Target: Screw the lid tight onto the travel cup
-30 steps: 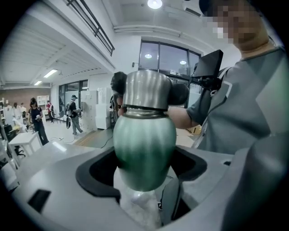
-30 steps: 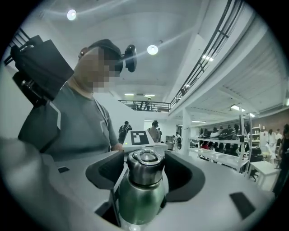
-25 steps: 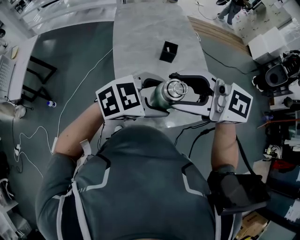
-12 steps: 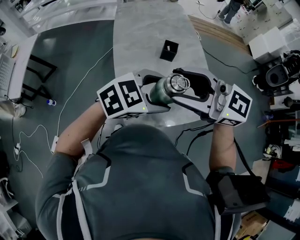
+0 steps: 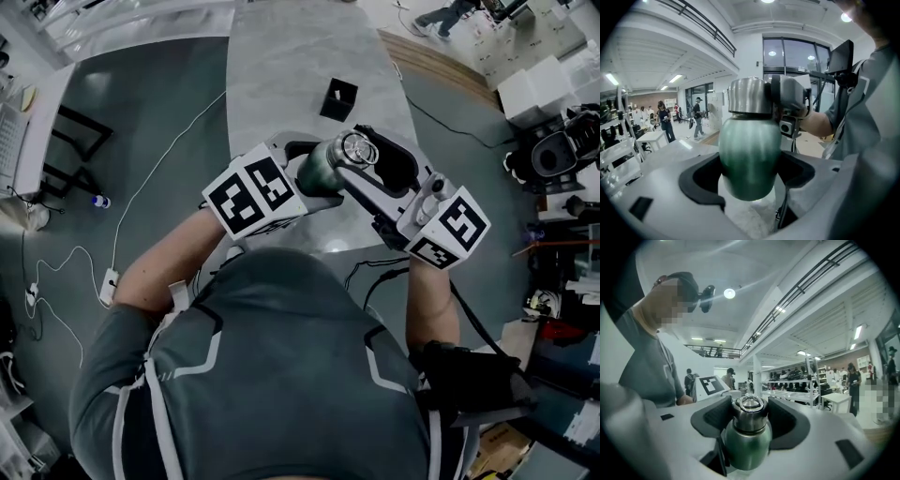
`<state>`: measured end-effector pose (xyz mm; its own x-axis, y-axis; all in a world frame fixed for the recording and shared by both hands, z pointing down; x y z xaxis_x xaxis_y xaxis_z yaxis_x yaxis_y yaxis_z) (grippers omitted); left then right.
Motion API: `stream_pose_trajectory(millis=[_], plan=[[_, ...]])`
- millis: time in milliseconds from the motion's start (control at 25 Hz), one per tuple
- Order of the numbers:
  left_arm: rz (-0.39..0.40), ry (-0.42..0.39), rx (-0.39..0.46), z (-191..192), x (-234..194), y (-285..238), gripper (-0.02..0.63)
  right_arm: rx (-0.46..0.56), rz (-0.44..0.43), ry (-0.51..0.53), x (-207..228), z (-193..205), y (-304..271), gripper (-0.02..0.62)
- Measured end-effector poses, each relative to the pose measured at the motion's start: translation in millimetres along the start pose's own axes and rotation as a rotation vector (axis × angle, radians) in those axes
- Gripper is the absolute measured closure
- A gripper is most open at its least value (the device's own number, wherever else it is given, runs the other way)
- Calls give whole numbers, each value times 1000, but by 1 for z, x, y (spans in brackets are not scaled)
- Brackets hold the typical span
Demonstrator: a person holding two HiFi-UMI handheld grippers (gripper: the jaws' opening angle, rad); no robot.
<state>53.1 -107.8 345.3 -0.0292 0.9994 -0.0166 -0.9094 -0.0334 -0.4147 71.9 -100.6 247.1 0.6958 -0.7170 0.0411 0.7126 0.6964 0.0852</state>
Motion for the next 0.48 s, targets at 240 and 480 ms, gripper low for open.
stream_pose_trajectory(millis=[240,480], plan=[[88,27,12,2,6,2,232,-37,-21,68,-11,2,-3,321],[288,16,52,-20,39,18,232,50,-403,7,-38,-25,17,279]])
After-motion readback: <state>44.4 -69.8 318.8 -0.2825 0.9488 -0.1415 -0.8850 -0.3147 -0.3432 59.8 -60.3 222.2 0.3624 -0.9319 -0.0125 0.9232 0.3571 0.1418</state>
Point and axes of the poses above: the fingertips, and each gripper's own axes: y backward along the fingers, x to its right, z out of its underside, the point moved 2 cm from there along y, backward along the fingers, and after that the axes turned 5 degrees about x, right-handed, at the moved point
